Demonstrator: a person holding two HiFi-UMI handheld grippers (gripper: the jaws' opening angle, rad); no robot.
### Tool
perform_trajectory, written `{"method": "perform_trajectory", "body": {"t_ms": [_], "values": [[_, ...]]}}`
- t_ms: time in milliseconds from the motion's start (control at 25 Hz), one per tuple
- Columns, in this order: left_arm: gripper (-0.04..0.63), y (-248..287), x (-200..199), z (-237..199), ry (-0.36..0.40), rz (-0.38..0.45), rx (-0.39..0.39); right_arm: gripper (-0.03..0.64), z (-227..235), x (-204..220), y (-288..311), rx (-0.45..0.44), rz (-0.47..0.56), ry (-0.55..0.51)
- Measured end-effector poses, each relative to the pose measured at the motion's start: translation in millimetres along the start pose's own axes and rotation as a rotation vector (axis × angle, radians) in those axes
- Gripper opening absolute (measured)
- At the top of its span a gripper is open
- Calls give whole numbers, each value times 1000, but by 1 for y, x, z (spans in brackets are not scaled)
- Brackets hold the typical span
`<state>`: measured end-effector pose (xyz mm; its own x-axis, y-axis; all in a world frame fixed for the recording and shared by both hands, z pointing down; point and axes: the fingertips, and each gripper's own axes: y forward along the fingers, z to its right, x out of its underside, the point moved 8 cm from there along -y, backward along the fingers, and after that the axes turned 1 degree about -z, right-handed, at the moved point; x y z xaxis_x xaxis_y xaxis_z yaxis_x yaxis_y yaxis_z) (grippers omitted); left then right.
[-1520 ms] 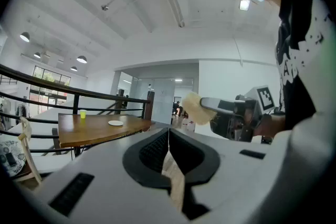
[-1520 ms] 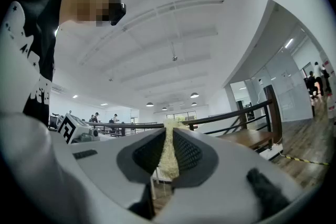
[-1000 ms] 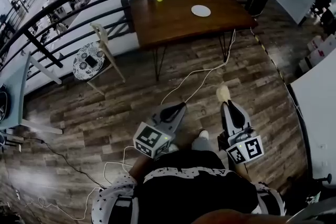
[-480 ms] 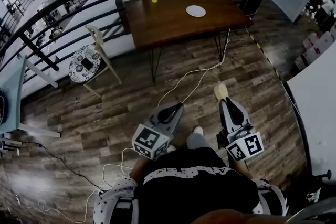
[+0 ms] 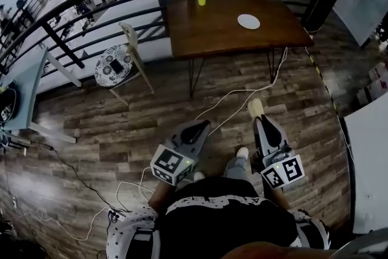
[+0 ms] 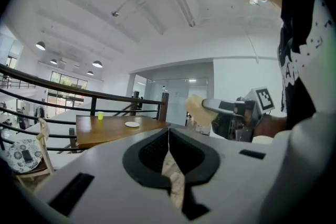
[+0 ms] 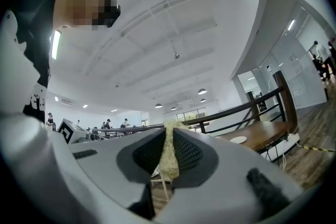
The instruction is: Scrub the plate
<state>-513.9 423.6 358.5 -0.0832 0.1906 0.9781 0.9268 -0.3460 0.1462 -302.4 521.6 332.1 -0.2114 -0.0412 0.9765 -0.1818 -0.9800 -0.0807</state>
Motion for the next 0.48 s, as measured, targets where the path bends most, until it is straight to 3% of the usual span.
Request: {"method": "perform_trajectory", "body": {"t_ms": [480], "values": [[14,44,-4,-12,-13,-14,-113,49,59,5,43,-108,-33,49]]}}
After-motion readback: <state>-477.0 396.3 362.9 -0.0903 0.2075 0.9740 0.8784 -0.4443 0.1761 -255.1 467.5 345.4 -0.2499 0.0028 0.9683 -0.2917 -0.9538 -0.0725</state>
